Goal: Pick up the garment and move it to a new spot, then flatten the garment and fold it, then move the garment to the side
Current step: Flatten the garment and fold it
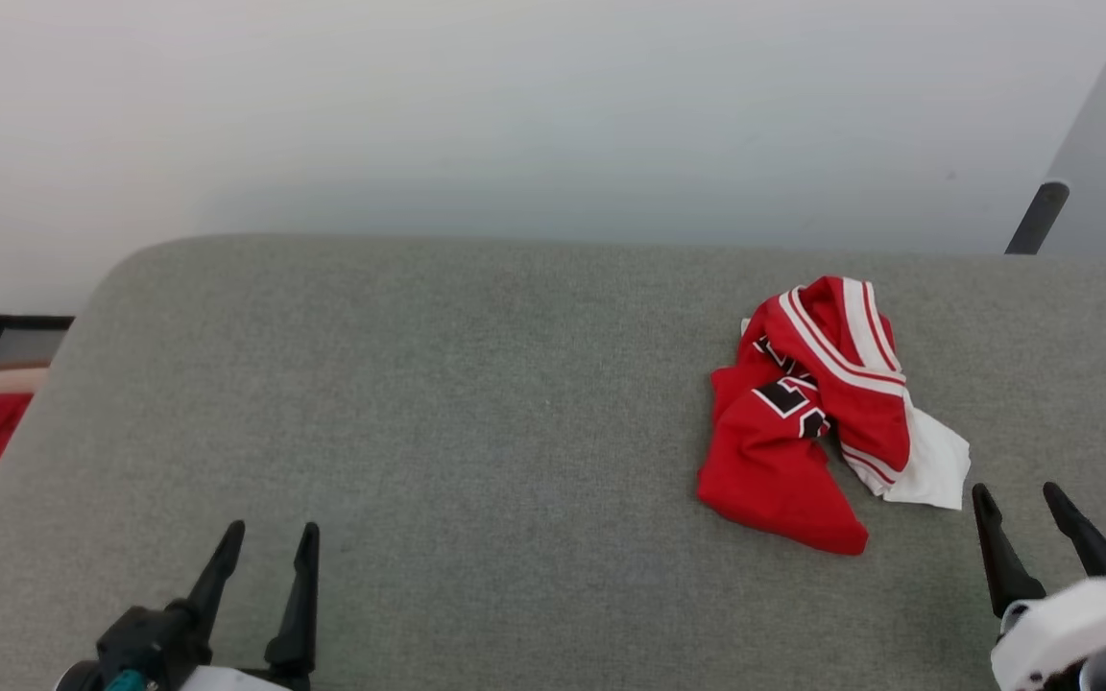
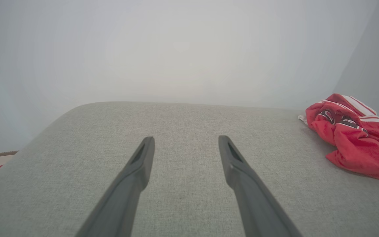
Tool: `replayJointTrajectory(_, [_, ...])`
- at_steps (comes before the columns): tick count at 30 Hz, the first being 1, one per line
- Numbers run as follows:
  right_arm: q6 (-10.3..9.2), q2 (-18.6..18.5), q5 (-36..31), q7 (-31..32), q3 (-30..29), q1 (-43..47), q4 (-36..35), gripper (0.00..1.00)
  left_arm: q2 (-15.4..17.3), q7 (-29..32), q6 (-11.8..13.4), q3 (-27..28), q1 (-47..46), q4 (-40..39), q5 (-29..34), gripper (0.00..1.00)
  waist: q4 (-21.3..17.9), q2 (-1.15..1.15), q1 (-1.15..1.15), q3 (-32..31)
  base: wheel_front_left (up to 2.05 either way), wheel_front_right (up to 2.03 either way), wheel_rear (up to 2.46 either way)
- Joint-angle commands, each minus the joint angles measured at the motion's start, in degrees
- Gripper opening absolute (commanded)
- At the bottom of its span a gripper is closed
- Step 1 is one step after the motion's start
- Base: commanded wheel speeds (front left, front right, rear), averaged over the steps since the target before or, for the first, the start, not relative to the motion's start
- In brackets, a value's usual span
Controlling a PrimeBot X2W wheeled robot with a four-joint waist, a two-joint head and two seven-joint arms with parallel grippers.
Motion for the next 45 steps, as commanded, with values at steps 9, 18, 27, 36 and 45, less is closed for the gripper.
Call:
replayJointTrajectory(9, [-0.01,-6.3,4.1,33.8,3.2,-15.1,6.7,1.0,-3.0,0.0,-1.6,0.8,-4.1,0.2,1.4,1.0,1.4,0.0,0.0,7.0,0.0,0.0,0.0])
replayJointTrajectory(18, [-0.01,-7.9,2.3,54.0,0.9,-26.4,11.8,1.0,-5.9,0.0,-2.7,1.0,-9.2,1.6,2.0,1.0,3.9,0.0,0.0,14.0,0.0,0.0,0.0])
replayJointTrajectory(27, [-0.01,-7.0,1.3,54.5,2.3,-27.0,13.3,0.0,-6.8,0.0,-2.9,1.3,-11.8,2.6,2.1,1.0,4.1,0.0,0.0,16.1,0.0,0.0,0.0])
replayJointTrajectory(36, [-0.02,-9.6,2.2,49.9,-7.2,-22.8,7.7,0.0,-5.3,0.0,-2.9,1.2,-12.1,1.6,1.3,1.0,1.2,0.0,0.0,16.1,0.0,0.0,0.0])
replayJointTrajectory(45, [-0.02,-11.2,-4.6,47.1,-22.6,-17.2,4.1,0.0,-3.3,0.0,-2.9,0.3,-13.2,1.0,0.8,1.0,-0.6,0.0,0.0,17.9,0.0,0.0,0.0])
